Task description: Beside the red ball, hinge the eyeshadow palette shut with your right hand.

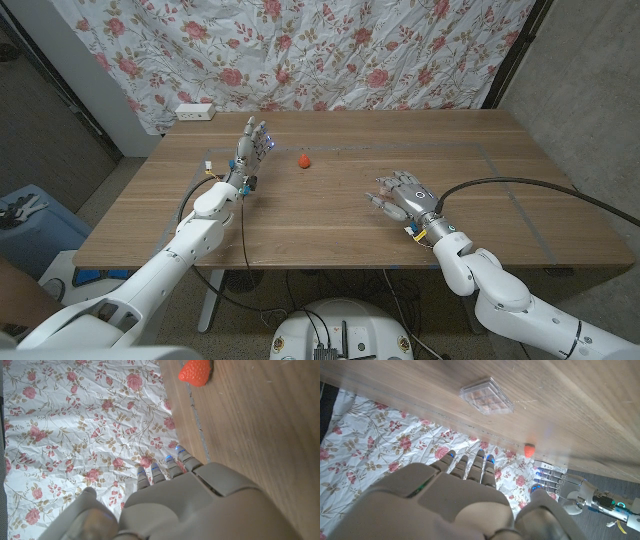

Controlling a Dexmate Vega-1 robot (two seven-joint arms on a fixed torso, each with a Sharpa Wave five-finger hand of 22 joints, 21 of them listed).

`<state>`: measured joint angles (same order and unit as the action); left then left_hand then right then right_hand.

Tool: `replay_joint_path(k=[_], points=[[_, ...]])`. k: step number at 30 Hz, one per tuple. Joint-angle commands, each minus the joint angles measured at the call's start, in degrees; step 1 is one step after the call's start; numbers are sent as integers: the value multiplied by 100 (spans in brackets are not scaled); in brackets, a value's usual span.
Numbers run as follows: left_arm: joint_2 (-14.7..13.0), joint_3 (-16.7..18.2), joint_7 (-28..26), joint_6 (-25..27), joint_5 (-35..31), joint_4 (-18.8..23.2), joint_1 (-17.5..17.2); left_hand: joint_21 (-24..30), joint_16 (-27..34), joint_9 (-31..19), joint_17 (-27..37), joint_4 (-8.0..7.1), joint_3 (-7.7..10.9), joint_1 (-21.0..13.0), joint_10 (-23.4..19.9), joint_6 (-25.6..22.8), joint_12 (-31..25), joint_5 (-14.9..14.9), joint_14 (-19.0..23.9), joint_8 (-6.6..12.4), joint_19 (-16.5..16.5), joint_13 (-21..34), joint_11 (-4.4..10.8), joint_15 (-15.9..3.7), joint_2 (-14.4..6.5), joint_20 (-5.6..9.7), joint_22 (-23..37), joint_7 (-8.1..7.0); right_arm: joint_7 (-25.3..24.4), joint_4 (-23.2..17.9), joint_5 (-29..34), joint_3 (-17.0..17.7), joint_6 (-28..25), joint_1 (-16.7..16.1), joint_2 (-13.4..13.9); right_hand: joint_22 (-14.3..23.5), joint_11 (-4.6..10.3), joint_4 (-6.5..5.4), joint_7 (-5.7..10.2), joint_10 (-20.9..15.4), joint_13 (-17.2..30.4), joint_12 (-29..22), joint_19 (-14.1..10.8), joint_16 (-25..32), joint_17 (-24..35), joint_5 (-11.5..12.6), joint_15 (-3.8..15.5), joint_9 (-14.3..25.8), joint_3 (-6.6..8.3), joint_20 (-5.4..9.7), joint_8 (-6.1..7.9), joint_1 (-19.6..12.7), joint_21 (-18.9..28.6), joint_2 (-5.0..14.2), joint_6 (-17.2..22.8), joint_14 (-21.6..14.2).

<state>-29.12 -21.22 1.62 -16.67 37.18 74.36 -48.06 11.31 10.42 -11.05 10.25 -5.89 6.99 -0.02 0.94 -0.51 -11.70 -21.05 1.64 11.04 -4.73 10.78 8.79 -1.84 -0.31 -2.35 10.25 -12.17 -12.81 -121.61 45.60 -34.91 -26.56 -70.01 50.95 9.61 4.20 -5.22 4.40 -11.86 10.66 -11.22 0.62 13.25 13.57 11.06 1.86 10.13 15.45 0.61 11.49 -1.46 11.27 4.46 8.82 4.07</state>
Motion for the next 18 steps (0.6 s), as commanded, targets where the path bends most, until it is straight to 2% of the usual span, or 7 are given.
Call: replay_joint_path(k=[1, 5, 13, 18], points=[[0, 0, -2, 1, 0, 1, -1, 25, 37, -24, 30, 10, 51, -26, -6, 9, -30, -40, 27, 30, -44, 24, 46, -136, -54, -11, 22, -40, -530, 125, -863, 419, 541, -68, -64, 12, -5, 5, -4, -59, -2, 13, -64, 24, -2, 26, 13, 8, 65, 13, -20, -19, 47, 110, 79, -37], [-3, -1, 12, 0, 3, -2, 1, 25, 35, -25, 30, 10, 51, -26, -8, 8, -31, -40, 23, 31, -44, 25, 45, -135, -53, -7, 22, -40, -706, 316, -1337, 570, 920, -47, -118, 12, -10, 13, -13, -56, -2, 16, -117, 29, -5, 23, 22, 8, 60, 30, -24, -19, 59, 92, 81, -54], [2, -1, -1, -1, -1, -2, 1, 26, 35, -24, 30, 10, 51, -26, -5, 10, -30, -40, 23, 30, -44, 25, 43, -127, -54, -9, 22, -40, -1131, 724, -1885, 730, 1635, 36, -228, 11, -19, 32, -7, -10, -1, 36, -271, 40, -22, 25, 73, 8, 77, 73, -27, -39, 93, 93, 103, -113], [2, -1, -1, 0, -1, -4, 3, 24, 35, -24, 30, 10, 51, -27, -4, 10, -29, -40, 23, 30, -41, 25, 50, -127, -54, -7, 22, -40, -1222, 854, -2100, 809, 1870, 103, -268, 10, -4, 59, 4, 10, -1, 42, -360, 45, -39, 28, 95, 7, 97, 86, -27, -69, 111, 95, 120, -159]])
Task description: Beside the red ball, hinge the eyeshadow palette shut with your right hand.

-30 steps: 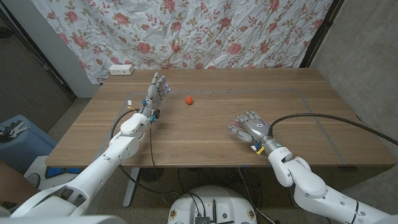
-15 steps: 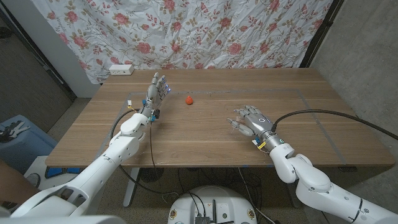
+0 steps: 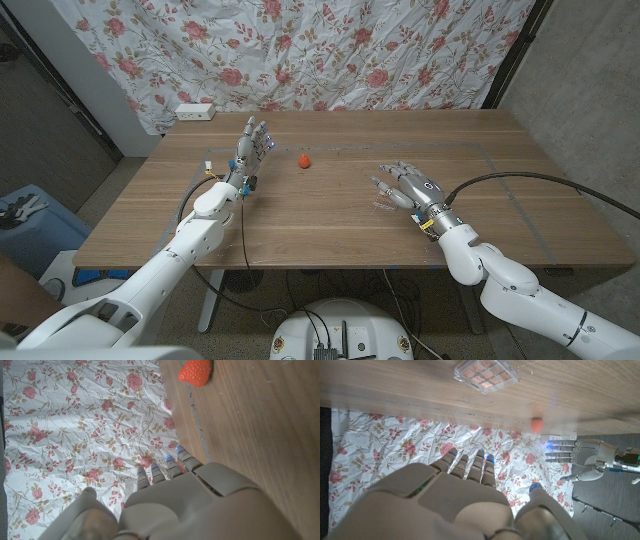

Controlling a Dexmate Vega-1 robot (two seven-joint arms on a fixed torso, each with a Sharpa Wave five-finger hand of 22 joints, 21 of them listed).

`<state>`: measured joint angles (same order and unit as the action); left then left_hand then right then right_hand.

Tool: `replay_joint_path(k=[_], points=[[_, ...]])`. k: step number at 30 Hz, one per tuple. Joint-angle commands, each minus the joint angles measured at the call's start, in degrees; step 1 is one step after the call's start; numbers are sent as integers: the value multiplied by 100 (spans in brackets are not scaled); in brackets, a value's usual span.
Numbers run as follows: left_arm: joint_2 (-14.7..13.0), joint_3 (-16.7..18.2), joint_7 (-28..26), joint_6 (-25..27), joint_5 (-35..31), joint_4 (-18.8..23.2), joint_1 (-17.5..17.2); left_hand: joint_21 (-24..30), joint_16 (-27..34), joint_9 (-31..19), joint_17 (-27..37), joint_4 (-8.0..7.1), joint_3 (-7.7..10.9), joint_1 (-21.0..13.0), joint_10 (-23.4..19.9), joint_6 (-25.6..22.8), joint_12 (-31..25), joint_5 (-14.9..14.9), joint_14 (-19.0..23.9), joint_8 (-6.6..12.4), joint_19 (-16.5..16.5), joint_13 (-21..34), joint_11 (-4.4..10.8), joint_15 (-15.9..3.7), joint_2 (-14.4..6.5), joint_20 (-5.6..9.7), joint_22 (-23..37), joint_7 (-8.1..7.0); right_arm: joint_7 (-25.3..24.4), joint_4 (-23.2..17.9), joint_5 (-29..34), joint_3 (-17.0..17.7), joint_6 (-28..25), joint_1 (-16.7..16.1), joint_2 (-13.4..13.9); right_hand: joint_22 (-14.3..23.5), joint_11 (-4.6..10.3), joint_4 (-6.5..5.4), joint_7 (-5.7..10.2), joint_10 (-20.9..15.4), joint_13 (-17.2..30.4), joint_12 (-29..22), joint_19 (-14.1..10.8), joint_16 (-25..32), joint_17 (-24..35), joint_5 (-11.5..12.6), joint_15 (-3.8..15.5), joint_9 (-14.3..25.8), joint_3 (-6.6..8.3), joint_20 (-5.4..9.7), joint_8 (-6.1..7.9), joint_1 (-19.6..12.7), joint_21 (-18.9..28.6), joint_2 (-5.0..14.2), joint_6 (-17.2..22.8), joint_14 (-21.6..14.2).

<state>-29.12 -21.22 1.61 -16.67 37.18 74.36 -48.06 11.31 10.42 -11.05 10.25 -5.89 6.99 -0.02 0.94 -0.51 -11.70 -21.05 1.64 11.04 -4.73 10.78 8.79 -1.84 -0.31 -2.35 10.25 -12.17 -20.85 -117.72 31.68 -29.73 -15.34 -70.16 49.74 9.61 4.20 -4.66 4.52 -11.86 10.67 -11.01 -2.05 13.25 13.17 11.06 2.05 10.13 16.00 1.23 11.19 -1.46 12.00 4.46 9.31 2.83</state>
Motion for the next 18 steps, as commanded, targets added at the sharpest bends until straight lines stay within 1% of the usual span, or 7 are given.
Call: replay_joint_path(k=[1, 3, 5, 14, 18], points=[[2, -1, -1, -1, -2, -4, 2, 24, 35, -24, 30, 10, 51, -26, -1, 10, -28, -40, 22, 30, -41, 24, 49, -130, -54, -6, 22, -40, -418, 487, -751, 304, 773, 136, -158, 10, -2, 6, -8, 13, -2, 21, -112, 48, -3, 29, 75, 7, 46, 29, 2, -73, 42, 97, 70, -47], [3, -1, 0, -1, -1, -5, 3, 23, 34, -24, 30, 10, 51, -27, 5, 10, -26, -40, 21, 30, -39, 24, 48, -134, -54, -3, 22, -40, -449, 547, -886, 339, 849, 160, -221, 10, 4, 8, -1, 27, -2, 26, -148, 53, -6, 28, 91, 7, 51, 39, 2, -74, 48, 98, 78, -70], [4, -2, 1, -2, -1, -7, 4, 24, 35, -24, 30, 10, 51, -27, 4, 10, -26, -40, 22, 30, -41, 24, 47, -135, -54, -8, 22, -40, -491, 684, -1201, 407, 1062, 174, -342, 9, 5, 14, 1, 37, -2, 28, -192, 59, -11, 29, 95, 7, 61, 45, 2, -82, 56, 105, 86, -97], [2, -1, 0, 1, 0, -4, 4, 24, 34, -24, 30, 11, 52, -28, -2, 11, -29, -40, 21, 29, -40, 24, 44, -131, -53, -4, 22, -40, -337, 992, -1618, 429, 1401, 378, -417, 8, -25, 26, 7, 37, -3, 22, -316, 66, -24, 30, 109, 7, 83, 48, 6, -92, 76, 112, 124, -157], [2, -1, 0, -1, -1, -5, 4, 24, 36, -24, 30, 11, 51, -28, -7, 11, -31, -40, 26, 29, -41, 24, 42, -130, -53, -10, 22, -40, -249, 1108, -1992, 518, 1550, 422, -496, 7, -51, 29, 14, 39, -3, 19, -399, 85, -28, 29, 87, 6, 95, 54, 3, -91, 87, 120, 134, -228]])
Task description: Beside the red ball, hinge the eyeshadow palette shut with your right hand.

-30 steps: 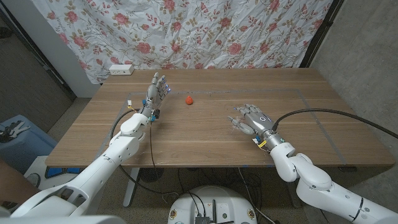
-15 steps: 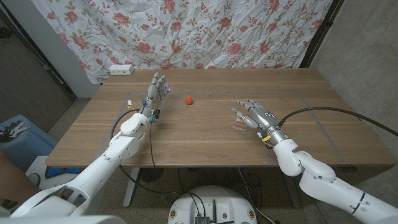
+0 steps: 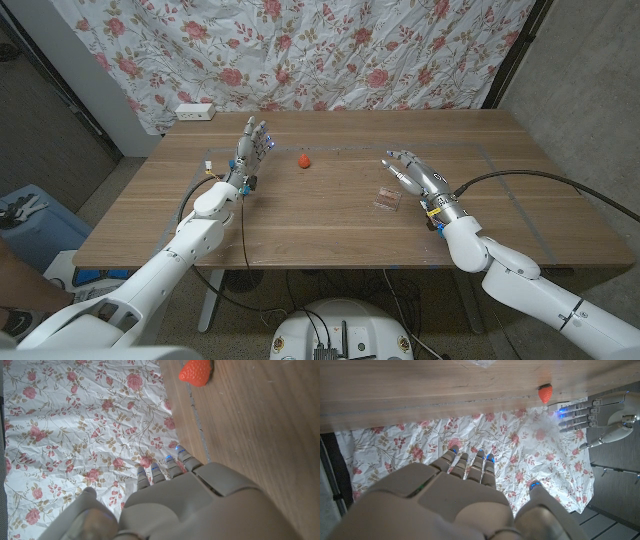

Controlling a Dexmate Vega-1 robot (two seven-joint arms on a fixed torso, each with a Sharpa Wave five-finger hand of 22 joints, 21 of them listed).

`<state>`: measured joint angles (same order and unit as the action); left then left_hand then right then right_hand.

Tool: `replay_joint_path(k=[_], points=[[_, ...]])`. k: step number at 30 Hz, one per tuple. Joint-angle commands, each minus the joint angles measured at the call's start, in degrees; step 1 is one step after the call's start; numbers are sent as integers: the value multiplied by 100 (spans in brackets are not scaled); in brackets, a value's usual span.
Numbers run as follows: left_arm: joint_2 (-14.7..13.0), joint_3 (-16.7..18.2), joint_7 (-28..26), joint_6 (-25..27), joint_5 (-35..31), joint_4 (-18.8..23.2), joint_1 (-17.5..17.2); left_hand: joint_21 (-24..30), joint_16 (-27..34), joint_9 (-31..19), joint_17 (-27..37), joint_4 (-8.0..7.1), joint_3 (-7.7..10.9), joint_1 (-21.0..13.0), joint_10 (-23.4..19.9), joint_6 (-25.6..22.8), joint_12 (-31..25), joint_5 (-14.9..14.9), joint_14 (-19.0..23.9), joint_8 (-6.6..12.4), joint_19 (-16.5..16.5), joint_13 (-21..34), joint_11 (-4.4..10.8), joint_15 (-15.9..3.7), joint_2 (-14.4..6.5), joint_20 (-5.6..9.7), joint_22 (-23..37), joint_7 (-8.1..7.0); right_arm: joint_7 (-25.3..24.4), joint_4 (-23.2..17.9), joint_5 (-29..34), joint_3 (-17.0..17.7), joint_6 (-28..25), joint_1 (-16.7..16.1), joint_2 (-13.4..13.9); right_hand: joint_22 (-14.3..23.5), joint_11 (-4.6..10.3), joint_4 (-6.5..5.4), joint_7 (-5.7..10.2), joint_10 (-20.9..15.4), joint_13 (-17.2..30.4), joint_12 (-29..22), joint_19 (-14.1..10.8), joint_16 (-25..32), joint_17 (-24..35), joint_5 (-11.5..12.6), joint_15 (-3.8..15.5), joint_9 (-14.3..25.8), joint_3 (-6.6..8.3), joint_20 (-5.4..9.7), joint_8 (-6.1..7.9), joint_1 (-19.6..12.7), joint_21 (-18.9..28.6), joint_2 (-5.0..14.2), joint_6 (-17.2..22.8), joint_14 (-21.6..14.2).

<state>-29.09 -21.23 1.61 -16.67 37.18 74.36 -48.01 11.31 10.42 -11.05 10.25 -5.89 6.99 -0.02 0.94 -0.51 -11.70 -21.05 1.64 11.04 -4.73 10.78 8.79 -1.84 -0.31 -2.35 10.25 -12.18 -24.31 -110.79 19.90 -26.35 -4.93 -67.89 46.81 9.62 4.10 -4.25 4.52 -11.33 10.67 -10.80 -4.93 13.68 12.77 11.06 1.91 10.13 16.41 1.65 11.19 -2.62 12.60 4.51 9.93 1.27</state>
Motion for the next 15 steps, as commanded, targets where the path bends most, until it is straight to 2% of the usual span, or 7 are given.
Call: replay_joint_path(k=[1, 11, 13, 15], points=[[0, -1, 0, 1, 0, -4, 0, 25, 35, -24, 30, 11, 52, -28, -7, 12, -31, -40, 22, 29, -42, 24, 42, -137, -53, -9, 22, -40, 118, 447, -902, 202, 545, 210, -224, 6, -42, -14, 17, -18, -4, -4, -128, 43, 12, 30, 115, 6, 60, 19, 3, 26, 29, 123, 77, -78], [-1, 0, -1, 0, 0, -1, -2, 23, 36, -24, 30, 11, 52, -27, -5, 15, -30, -41, 26, 28, -39, 24, 42, -136, -54, -4, 22, -40, 281, 788, -1931, 435, 881, 283, -529, 5, -91, -15, 12, -30, -4, -12, -224, 57, 9, 31, 94, 6, 80, 19, 1, 30, 34, 139, 101, -149], [-4, -1, 14, 0, 3, -4, -1, 24, 37, -24, 30, 11, 52, -27, -6, 15, -30, -40, 27, 28, -39, 24, 52, -136, -53, -6, 22, -40, 404, 956, -2270, 476, 1117, 314, -630, 5, -108, -15, 13, -33, -4, -14, -226, 58, 9, 30, 89, 6, 81, 15, -1, 34, 29, 137, 102, -158], [-2, 0, 0, 1, 0, 0, -3, 24, 37, -24, 30, 11, 52, -27, -4, 15, -29, -41, 27, 28, -40, 24, 45, -139, -53, -5, 22, -40, 513, 894, -2549, 532, 1073, 308, -663, 4, -142, -16, 5, -36, -4, -16, -231, 63, 9, 29, 65, 6, 81, 14, -3, 39, 22, 133, 103, -179]])
